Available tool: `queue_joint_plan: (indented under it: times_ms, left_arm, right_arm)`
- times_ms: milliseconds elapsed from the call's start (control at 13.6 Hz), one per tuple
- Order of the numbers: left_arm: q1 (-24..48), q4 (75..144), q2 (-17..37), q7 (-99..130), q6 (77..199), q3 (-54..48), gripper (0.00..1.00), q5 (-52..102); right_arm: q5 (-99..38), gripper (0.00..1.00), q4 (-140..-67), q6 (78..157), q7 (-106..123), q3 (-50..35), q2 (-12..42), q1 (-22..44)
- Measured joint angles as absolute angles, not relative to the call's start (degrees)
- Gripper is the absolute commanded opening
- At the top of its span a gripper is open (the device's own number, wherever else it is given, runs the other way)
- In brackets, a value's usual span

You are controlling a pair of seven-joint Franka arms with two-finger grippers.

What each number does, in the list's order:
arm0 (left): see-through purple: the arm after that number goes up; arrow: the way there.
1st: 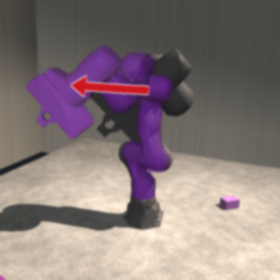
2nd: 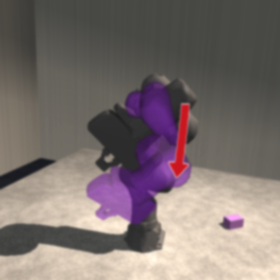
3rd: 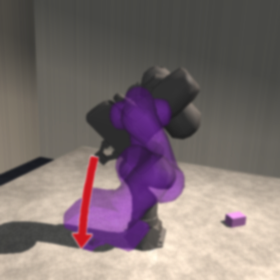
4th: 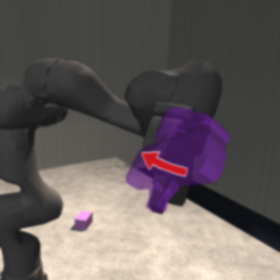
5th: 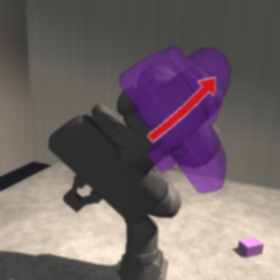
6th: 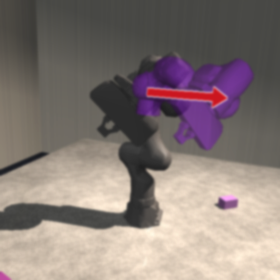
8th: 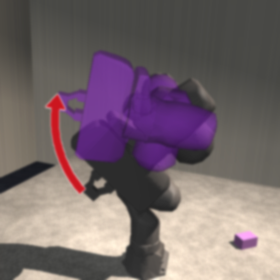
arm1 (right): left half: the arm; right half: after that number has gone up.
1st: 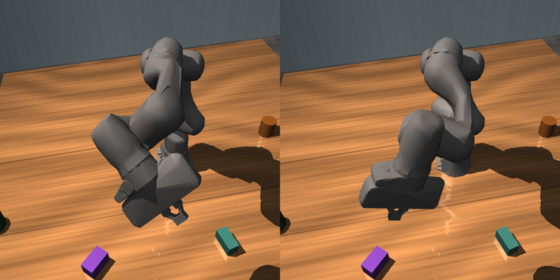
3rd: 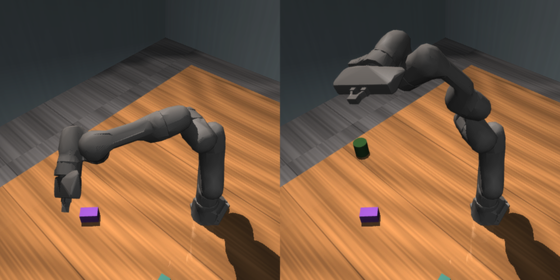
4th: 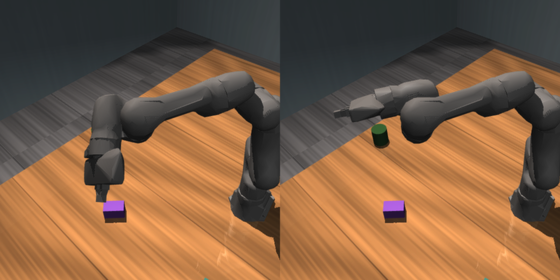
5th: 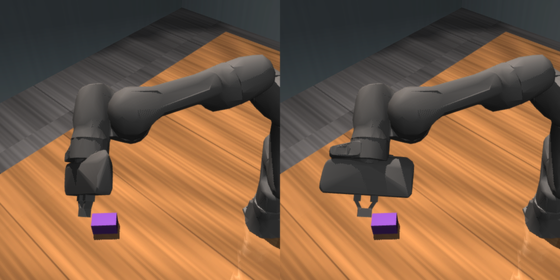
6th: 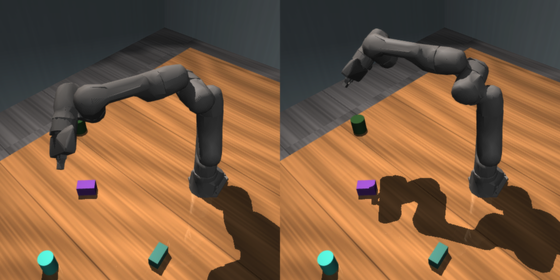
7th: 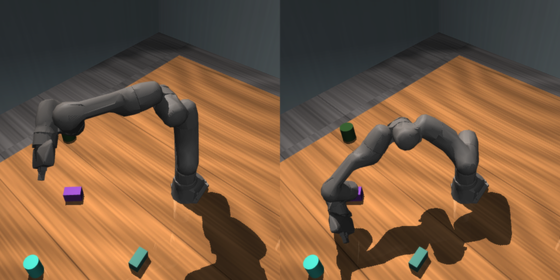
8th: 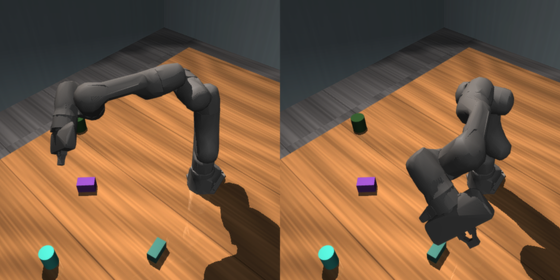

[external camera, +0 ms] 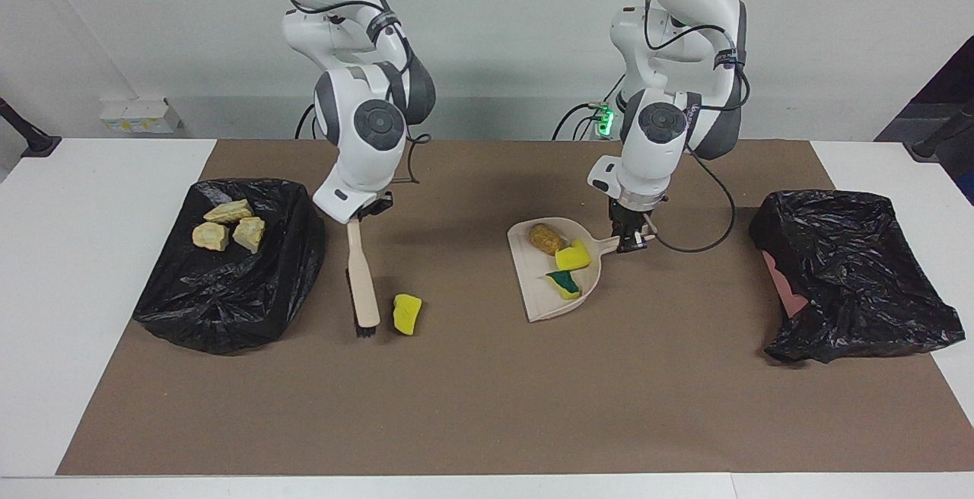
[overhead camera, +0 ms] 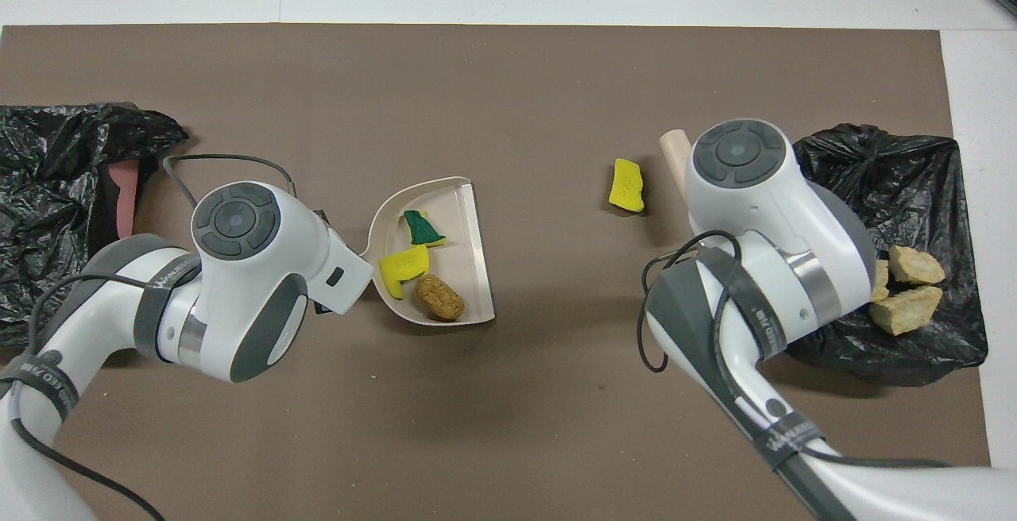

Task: Sweep and dump trash in bin
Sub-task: 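Move the brush beyond the last yellow sponge with the right gripper, then sweep the last yellow sponge into the dustpan with the right gripper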

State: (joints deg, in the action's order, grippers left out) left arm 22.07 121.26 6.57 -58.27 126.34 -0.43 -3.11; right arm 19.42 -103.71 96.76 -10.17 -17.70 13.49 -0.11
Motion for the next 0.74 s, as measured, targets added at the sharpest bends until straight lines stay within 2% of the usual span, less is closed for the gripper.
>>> queue_joint_plan:
  times_ms: [294,735]
  left_arm:
    - [22.04,121.26,6.57,-58.2,126.34,-0.39,0.0,-3.11]
    - [21.89,121.26,6.57,-58.0,126.45,-0.2,0.0,-3.11]
  right_arm:
    - [13.85,0.0,-101.95,100.54,-9.85,-18.56,19.79,1.86]
    - [-3.83,0.0,-102.28,103.36,-5.83,-21.58,19.84,5.14]
